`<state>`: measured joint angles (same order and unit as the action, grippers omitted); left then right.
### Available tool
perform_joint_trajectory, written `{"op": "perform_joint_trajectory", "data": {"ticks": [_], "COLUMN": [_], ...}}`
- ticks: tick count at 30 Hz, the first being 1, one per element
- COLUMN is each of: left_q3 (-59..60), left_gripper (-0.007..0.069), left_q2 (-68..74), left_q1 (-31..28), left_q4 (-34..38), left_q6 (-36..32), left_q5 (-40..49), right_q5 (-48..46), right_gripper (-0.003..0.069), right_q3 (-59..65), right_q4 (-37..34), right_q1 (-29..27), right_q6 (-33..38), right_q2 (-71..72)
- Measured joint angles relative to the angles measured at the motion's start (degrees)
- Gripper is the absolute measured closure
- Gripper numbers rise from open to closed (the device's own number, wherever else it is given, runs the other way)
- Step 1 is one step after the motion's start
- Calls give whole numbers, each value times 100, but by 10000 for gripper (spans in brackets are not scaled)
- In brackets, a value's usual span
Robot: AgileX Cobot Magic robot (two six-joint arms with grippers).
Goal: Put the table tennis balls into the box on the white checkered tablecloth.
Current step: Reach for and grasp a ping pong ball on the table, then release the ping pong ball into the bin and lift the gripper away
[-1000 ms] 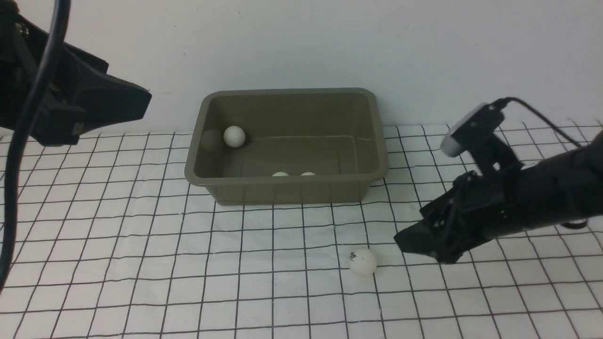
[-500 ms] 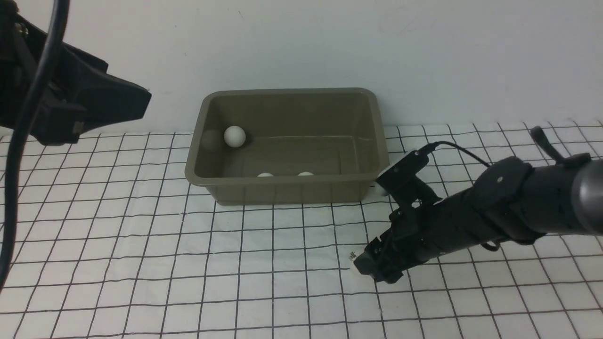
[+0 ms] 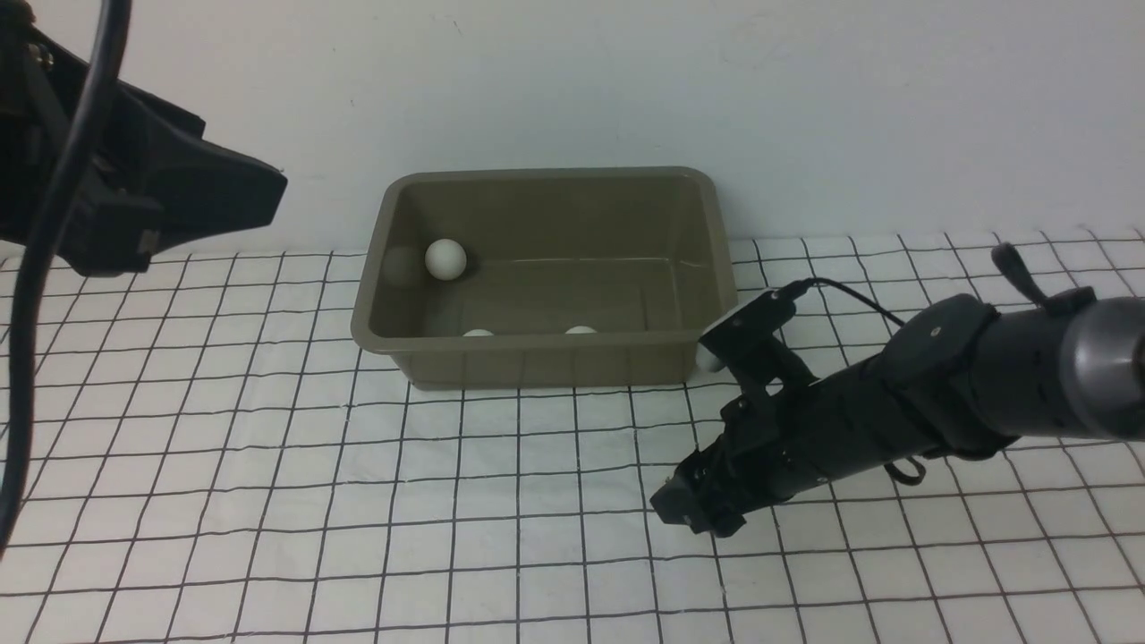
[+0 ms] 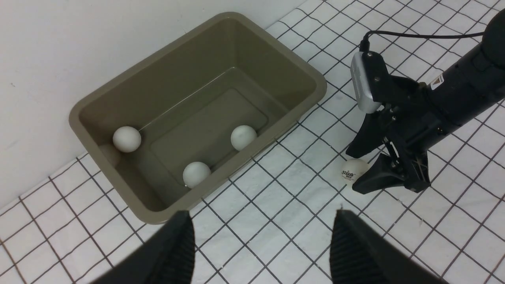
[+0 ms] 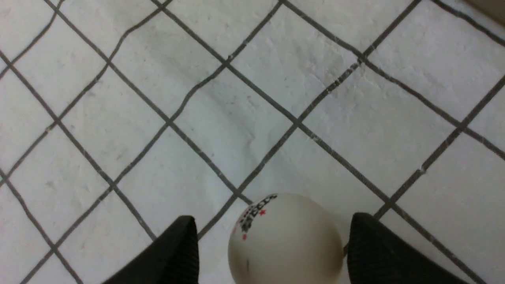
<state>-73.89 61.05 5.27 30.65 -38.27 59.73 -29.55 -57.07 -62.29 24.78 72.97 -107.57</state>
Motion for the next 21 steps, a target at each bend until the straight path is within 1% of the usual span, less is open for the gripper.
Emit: {"op": "perform_joint_trajectory", "data": {"ticks": [1,2,4,5,11,15,17,19,21], "left_q3": [0,0,0,0,0,0,0,0,0], "left_gripper": [209,209,209,209,209,209,209,209,209], "left_q2": [0,0,0,0,0,0,0,0,0], "left_q1": [0,0,0,0,0,0,0,0,0], "left_q4": [0,0,0,0,0,0,0,0,0], "left_q6": [0,0,0,1,7,7,7,7,7], "left_q5": [0,0,0,0,0,0,0,0,0], "right_q5": [13,25,25,25,212,215,199,297,418], "right_gripper": [205,239,330,351,344,344,344,344,344], "right_q3": [0,0,0,-1,-1,-1,-7,-96,-354], "right_q4": [-14,-14,-20,-20,69,379,561,562,397], "right_q1": [0,0,0,0,0,-124,-274,-292,-292], "right_q6": [0,0,0,0,0,-56,-178,-121,28], "right_q2": [0,0,0,0,214,896,1559,1803,1792]}}
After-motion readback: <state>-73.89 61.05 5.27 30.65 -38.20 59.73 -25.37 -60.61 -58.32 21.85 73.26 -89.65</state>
